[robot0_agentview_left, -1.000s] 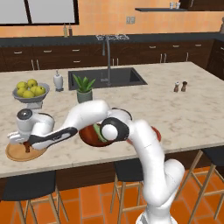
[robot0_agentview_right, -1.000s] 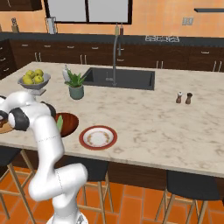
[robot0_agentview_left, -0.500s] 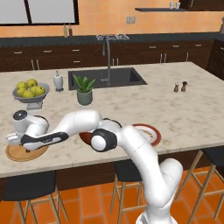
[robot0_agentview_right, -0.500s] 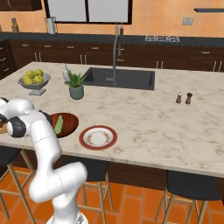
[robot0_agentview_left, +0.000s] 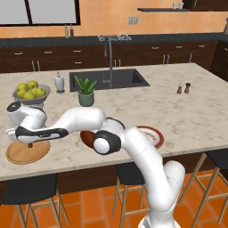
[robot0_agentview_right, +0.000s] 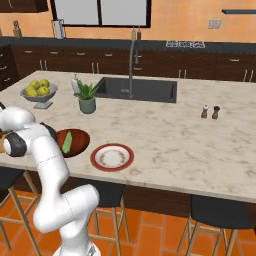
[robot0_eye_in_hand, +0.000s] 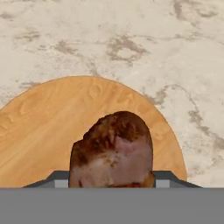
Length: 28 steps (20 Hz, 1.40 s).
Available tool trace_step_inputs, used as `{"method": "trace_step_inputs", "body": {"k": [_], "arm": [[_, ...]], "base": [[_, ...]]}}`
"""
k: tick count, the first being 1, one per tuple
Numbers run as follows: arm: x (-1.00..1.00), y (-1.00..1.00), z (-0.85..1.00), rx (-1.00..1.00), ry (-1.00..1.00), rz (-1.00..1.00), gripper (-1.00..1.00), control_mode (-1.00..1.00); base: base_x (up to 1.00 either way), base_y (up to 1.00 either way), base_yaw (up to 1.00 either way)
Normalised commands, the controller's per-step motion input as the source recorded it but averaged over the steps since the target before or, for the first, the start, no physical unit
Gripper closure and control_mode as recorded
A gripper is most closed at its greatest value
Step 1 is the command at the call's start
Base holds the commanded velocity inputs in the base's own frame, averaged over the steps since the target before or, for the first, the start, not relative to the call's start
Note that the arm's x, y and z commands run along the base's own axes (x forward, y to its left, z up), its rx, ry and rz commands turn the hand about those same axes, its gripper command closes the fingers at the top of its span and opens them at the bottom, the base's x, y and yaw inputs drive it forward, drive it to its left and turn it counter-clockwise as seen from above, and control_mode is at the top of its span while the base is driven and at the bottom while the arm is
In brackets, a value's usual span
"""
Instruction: Pick the chicken drumstick and corn from their plates and place them in the bowl. Then put the bowl in the fridge.
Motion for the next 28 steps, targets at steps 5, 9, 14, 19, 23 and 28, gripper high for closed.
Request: {"method": "trace_step_inputs", "body": {"k": [5,9,14,19,23,28], "arm": [[-0.54,-1.0,0.75,0.0,-0.21,-0.13,1.0,-1.0],[-0.55,-1.0,0.47,0.0,-0.2,-0.15,1.0,-1.0],[-0.2,-1.0,0.31,0.02,-0.22,-0.16,1.0,-1.0],[0.03,-1.0,0.34,0.22,0.08,-0.26,1.0,-1.0],[0.23,-1.0,-0.03,0.18,0.29,-0.24,1.0,-1.0],[0.47,-1.0,-0.78,0.09,0.03,-0.02,1.0,-1.0]], "base": [[0.0,0.0,0.0],[0.0,0.0,0.0],[0.0,0.0,0.0],[0.0,0.0,0.0],[0.0,0.0,0.0],[0.0,0.0,0.0]]}}
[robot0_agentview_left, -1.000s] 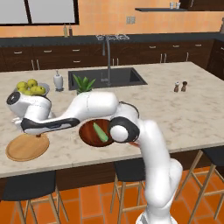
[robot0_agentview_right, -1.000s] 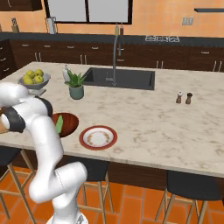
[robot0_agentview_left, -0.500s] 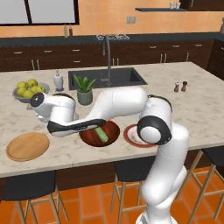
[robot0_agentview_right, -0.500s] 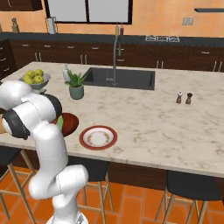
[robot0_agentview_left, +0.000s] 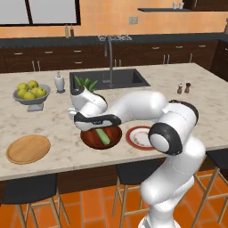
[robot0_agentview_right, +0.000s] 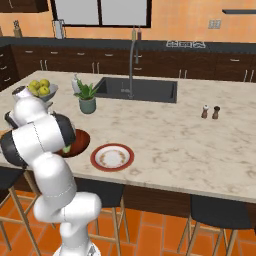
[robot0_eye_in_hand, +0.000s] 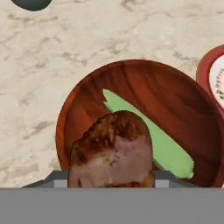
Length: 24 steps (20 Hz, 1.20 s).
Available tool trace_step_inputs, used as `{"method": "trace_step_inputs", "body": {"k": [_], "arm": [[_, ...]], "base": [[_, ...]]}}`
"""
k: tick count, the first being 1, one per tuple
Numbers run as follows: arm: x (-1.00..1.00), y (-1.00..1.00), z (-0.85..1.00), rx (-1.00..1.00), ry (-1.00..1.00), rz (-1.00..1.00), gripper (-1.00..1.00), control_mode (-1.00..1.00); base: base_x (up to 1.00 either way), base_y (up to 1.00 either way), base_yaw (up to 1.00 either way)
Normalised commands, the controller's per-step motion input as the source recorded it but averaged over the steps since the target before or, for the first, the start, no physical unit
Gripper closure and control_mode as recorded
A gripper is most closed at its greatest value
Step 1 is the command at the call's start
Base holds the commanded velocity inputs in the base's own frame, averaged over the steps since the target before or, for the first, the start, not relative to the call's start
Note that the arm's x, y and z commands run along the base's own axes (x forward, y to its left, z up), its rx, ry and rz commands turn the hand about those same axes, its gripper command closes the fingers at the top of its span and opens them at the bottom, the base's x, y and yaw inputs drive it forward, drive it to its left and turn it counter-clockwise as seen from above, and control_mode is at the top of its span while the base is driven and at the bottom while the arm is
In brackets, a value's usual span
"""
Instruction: Pick the chicken drumstick and corn from their plates and place them in the bowl. Then put the bowl in the fridge.
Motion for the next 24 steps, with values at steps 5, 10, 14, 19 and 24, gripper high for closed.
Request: {"method": "trace_step_inputs", "body": {"k": [5,10,14,19,24], "arm": [[0.75,-0.85,-0.52,0.1,0.02,0.0,1.0,-1.0],[0.61,-0.37,-0.29,0.0,0.01,0.0,1.0,-1.0],[0.43,-0.14,-0.3,0.01,0.01,0.01,-1.0,-1.0],[0.19,0.24,0.31,0.0,0.04,-0.09,-1.0,-1.0],[-0.41,0.08,0.59,0.06,0.05,-0.12,-1.0,-1.0]], "base": [[0.0,0.0,0.0],[0.0,0.0,0.0],[0.0,0.0,0.0],[0.0,0.0,0.0],[0.0,0.0,0.0]]}}
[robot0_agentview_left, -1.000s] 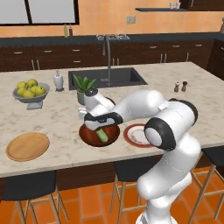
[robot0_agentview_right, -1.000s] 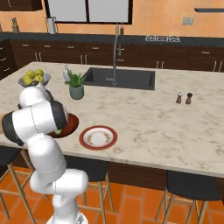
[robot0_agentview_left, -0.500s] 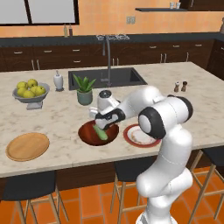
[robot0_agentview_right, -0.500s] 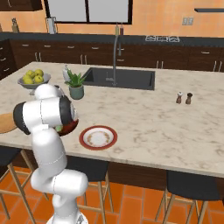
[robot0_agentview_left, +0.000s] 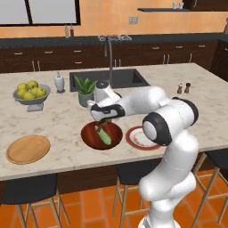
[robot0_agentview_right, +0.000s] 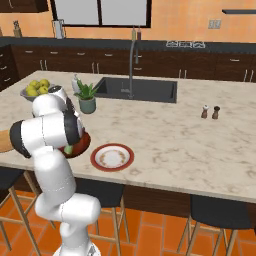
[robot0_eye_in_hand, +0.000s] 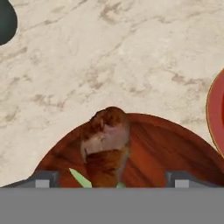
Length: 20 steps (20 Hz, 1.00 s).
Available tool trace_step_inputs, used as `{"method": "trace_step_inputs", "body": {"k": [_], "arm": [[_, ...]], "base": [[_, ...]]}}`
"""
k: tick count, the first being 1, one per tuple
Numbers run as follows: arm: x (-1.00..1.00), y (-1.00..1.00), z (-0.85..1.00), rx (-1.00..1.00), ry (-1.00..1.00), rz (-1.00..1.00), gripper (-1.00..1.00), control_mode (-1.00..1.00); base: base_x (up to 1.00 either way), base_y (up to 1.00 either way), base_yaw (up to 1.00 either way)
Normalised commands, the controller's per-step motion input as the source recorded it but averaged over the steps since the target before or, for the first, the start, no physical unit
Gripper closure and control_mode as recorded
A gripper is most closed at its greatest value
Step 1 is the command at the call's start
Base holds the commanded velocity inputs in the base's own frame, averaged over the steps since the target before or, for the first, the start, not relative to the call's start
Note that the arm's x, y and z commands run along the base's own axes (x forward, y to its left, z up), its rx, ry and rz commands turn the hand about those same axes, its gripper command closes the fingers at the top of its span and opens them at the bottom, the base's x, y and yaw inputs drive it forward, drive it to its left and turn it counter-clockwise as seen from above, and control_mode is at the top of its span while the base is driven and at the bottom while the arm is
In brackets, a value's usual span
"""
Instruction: Pick the chicken drumstick and corn from their plates and place them in the bowl. Then put the bowl in the fridge.
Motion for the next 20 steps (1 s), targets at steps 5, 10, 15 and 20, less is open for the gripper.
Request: {"method": "trace_step_inputs", "body": {"k": [5,10,15,20], "arm": [[-0.62,-0.52,0.75,0.27,0.09,-0.14,-1.0,-1.0],[-1.0,-0.93,0.06,0.25,0.22,0.02,-1.0,-1.0],[-0.55,-0.26,-0.54,0.03,0.34,0.07,-1.0,-1.0],[0.0,0.09,-0.51,0.0,0.27,0.09,-1.0,-1.0]], "base": [[0.0,0.0,0.0],[0.0,0.0,0.0],[0.0,0.0,0.0],[0.0,0.0,0.0]]}}
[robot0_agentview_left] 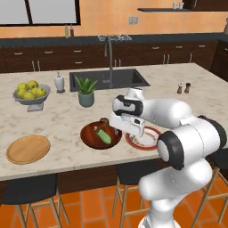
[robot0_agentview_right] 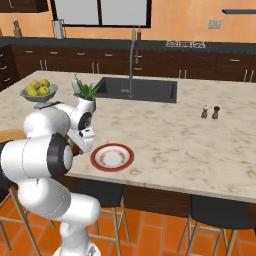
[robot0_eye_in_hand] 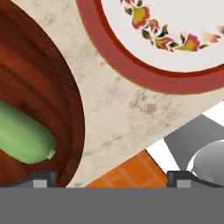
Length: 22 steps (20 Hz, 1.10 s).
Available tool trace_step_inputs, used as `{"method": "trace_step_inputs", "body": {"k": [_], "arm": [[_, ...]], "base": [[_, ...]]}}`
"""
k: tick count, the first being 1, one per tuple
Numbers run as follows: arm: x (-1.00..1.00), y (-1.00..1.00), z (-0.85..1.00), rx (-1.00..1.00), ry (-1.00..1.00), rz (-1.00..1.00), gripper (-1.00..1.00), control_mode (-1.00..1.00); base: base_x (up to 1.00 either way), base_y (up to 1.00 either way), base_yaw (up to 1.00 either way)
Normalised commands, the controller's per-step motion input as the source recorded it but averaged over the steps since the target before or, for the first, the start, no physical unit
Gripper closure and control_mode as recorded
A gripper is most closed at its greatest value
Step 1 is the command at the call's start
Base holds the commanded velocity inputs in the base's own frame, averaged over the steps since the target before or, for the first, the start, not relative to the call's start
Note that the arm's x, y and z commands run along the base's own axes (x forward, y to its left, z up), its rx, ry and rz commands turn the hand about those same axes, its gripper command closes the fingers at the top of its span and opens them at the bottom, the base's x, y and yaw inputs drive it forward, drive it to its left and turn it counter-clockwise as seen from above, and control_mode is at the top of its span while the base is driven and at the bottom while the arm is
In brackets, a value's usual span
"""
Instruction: Pick the chicken drumstick and corn from their plates and place them in the bowl. Then put the bowl in the fridge.
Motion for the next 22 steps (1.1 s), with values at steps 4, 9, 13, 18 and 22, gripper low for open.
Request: {"method": "trace_step_inputs", "body": {"k": [4,9,13,18,22], "arm": [[0.03,0.0,-0.46,0.0,0.07,0.0,-1.0,-1.0],[0.36,0.13,-0.07,0.0,-0.09,-0.06,-1.0,-1.0],[0.1,0.07,-0.33,-0.01,-0.02,-0.04,-1.0,-1.0],[0.12,0.11,-0.34,-0.05,-0.1,-0.05,-1.0,-1.0],[0.13,0.08,-0.22,-0.03,-0.08,-0.05,1.0,-1.0]], "base": [[0.0,0.0,0.0],[0.0,0.0,0.0],[0.0,0.0,0.0],[0.0,0.0,0.0],[0.0,0.0,0.0]]}}
